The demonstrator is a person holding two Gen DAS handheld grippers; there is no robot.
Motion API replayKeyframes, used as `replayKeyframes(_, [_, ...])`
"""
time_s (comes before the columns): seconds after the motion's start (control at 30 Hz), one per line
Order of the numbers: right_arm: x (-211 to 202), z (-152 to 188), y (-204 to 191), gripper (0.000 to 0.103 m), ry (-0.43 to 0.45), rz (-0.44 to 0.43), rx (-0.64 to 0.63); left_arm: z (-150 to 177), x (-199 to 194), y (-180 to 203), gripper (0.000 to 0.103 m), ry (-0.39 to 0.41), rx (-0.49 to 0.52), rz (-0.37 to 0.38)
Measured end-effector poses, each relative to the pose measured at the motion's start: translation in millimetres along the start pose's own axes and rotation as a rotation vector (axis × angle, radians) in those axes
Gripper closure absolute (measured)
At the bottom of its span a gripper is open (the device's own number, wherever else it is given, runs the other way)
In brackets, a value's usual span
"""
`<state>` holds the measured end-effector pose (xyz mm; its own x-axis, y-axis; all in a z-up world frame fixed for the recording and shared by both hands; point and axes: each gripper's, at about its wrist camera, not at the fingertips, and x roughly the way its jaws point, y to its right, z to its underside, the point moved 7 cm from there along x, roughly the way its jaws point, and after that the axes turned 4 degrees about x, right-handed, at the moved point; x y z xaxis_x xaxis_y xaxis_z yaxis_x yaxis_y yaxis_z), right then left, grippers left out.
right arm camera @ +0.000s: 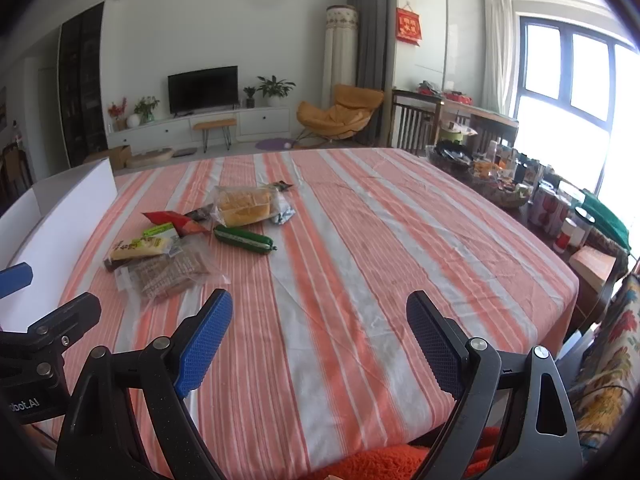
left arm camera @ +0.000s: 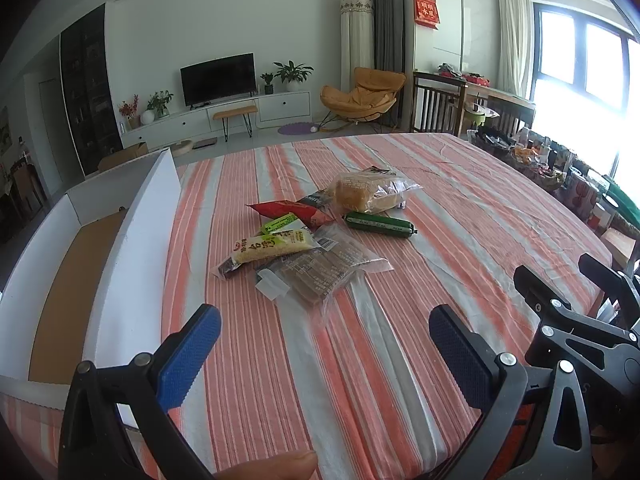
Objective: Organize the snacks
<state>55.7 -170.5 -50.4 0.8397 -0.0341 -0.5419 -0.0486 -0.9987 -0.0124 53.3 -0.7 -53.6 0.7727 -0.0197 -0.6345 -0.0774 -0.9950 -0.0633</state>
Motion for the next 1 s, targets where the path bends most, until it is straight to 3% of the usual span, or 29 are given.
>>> replayKeyframes(1.0, [-0.1,2.9,-2.1,0.012,0.006,0.002,-0.01,1.6,-1.2,0.4,0.0,0.003,-0.008,0.008])
